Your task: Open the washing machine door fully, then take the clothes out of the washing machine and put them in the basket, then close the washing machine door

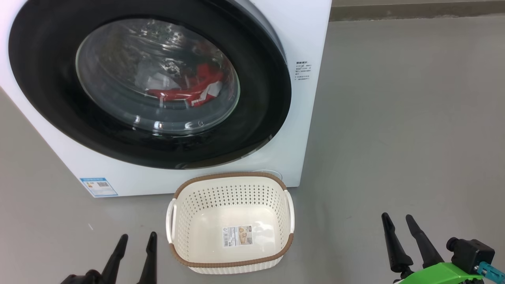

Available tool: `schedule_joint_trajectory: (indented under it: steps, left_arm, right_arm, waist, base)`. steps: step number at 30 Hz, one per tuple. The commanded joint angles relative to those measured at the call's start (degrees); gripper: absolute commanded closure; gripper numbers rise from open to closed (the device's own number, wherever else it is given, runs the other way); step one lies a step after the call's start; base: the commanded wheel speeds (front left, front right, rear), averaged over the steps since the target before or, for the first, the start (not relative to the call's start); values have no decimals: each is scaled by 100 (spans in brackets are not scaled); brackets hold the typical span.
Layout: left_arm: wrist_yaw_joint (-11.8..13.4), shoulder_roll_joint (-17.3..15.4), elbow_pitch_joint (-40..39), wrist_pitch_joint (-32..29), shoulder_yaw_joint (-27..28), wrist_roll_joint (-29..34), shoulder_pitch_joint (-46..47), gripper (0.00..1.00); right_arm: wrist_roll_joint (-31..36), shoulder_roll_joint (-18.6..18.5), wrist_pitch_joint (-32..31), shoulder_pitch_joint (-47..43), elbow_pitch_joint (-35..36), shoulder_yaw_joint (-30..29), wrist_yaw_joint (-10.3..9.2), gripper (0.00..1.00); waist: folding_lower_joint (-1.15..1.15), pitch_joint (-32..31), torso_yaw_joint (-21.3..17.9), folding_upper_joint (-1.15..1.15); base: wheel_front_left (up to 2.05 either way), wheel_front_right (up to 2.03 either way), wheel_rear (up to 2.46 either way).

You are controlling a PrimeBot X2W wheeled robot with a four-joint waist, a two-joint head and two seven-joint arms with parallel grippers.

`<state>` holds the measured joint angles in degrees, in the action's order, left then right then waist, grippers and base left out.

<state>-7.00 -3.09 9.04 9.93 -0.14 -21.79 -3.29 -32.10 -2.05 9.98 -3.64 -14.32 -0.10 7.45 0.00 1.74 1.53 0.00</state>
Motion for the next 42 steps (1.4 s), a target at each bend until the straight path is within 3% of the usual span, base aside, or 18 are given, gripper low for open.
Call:
schedule_joint_trajectory:
  steps: [1,26,42]
  left_arm:
    - [2,-96,-203,94,145,203,61,0]
    - [-38,-56,-371,501,333,1774,-22,0]
    - [-47,-35,17,507,359,1430,-66,0]
  right_arm:
    - [167,-81,92,-5,181,82,3,0]
    - [1352,-84,496,-232,251,-179,3,0]
    - [1182,-83,502,-330,99,-261,3,0]
  waist:
    - [0,9,1,0]
    - [0,75,33,0]
    - [0,26,-23,0]
  base:
    - [0,0,0]
    - [0,0,0]
    - [0,0,0]
